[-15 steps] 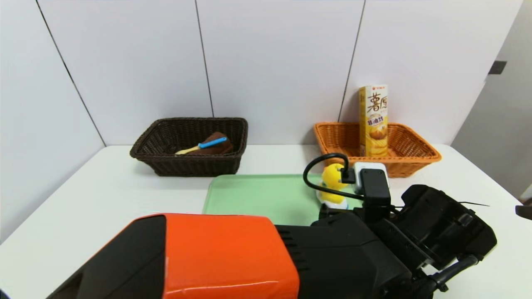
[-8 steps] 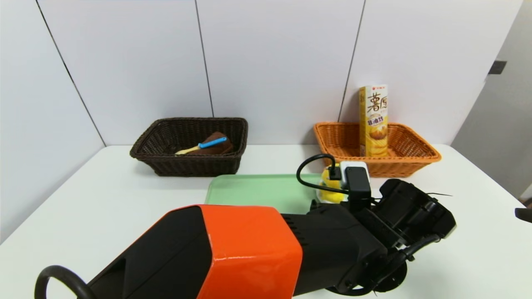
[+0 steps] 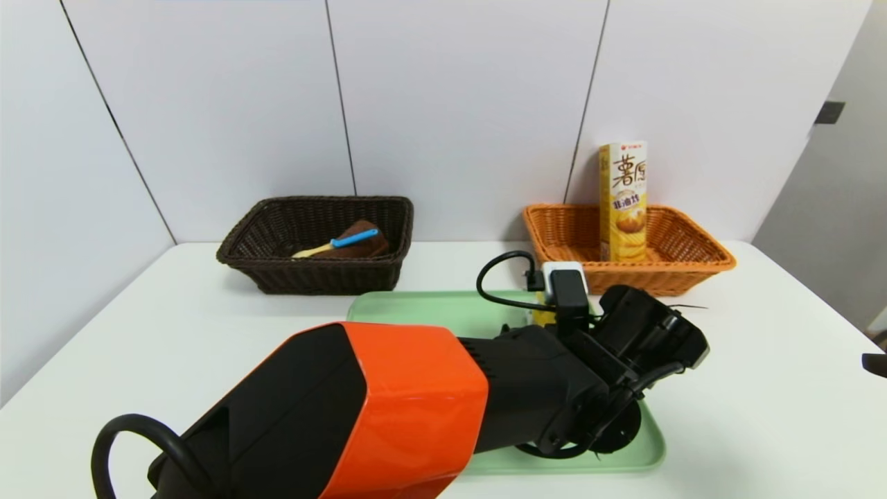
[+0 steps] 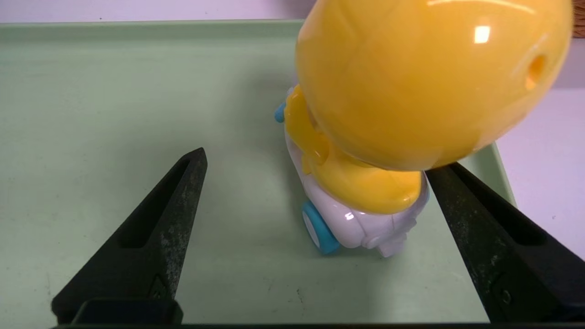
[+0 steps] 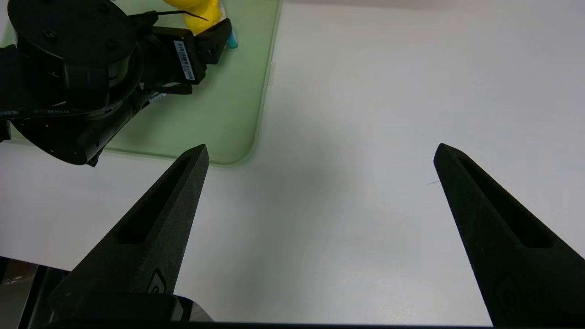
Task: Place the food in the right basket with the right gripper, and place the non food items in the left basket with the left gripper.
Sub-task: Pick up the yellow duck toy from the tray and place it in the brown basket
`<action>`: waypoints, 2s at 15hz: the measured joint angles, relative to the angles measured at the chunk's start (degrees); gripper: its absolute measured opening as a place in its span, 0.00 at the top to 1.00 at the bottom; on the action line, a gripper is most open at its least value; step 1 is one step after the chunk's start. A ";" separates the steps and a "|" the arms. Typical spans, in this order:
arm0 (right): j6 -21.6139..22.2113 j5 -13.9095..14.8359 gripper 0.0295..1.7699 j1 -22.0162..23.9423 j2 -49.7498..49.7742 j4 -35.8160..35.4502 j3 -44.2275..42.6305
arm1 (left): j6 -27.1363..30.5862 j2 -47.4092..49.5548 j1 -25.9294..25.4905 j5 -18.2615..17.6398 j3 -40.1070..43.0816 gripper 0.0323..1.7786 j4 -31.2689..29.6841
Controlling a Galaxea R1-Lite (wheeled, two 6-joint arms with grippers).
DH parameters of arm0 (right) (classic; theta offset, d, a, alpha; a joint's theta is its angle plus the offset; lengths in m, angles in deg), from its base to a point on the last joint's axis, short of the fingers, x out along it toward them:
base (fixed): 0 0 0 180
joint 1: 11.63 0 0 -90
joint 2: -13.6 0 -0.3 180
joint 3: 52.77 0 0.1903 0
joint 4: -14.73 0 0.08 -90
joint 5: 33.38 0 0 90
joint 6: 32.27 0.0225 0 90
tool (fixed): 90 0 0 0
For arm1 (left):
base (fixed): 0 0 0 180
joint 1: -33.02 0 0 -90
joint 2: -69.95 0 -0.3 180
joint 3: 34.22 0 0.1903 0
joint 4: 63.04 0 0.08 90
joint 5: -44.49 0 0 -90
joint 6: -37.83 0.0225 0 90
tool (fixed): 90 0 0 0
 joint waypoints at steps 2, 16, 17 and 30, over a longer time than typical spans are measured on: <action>0.02 -0.02 0.04 -0.07 0.48 0.11 0.04 | 0.21 -0.13 -0.04 -0.05 -0.11 0.05 -0.05; 0.02 -0.02 0.04 -0.05 2.05 0.60 0.80 | 8.40 -2.56 -0.22 0.00 -0.18 0.05 -8.30; 0.05 -0.02 0.04 -0.05 2.07 0.55 0.89 | 8.59 -2.80 -0.37 0.02 -0.18 0.05 -8.37; 0.02 -0.27 0.04 -0.09 1.77 0.29 1.41 | 11.54 -3.05 -2.84 -0.07 -0.18 0.05 -11.53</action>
